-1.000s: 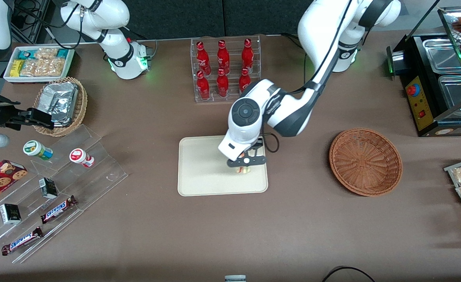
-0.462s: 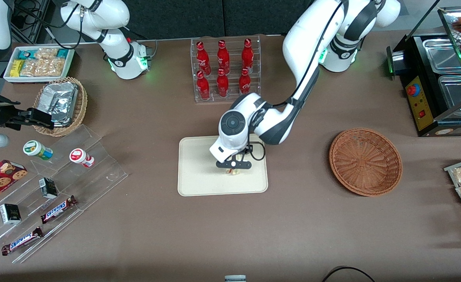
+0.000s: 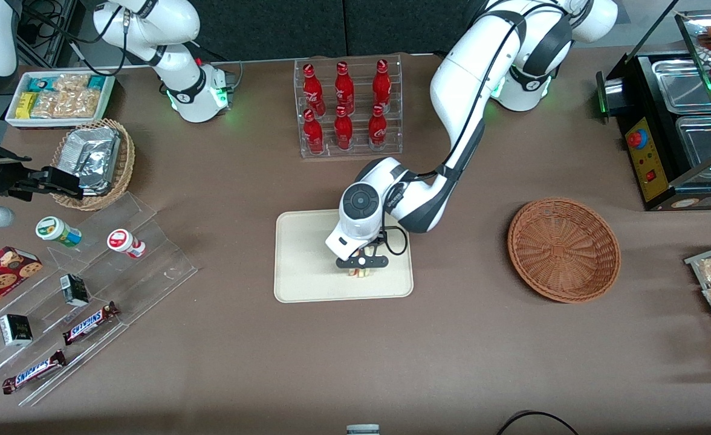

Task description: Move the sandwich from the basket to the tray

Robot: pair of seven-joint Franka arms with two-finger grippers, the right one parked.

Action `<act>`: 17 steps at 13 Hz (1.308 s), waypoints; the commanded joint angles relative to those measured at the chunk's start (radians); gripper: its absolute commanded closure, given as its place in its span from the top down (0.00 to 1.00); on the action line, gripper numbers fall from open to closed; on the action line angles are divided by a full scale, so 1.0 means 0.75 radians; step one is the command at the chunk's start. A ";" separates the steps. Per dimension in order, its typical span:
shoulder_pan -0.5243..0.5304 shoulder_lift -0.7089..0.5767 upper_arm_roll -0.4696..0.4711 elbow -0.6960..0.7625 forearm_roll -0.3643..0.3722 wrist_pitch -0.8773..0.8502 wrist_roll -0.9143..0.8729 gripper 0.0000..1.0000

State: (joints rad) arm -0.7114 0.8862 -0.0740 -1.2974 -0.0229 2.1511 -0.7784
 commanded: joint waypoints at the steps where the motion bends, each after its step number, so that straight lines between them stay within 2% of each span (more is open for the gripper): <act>1: -0.013 -0.020 0.009 0.034 0.022 -0.029 -0.081 1.00; 3: -0.007 -0.087 0.013 0.034 0.024 -0.048 -0.109 1.00; 7: 0.055 -0.253 0.015 0.032 0.022 -0.227 -0.106 1.00; 10: 0.159 -0.414 0.011 0.002 0.010 -0.493 -0.049 1.00; 13: 0.277 -0.627 0.011 -0.167 -0.014 -0.583 0.184 1.00; 17: 0.471 -0.935 0.011 -0.537 -0.035 -0.559 0.458 1.00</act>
State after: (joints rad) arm -0.4220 0.3389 -0.0540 -1.4991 -0.0338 1.6978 -0.5236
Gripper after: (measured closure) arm 0.000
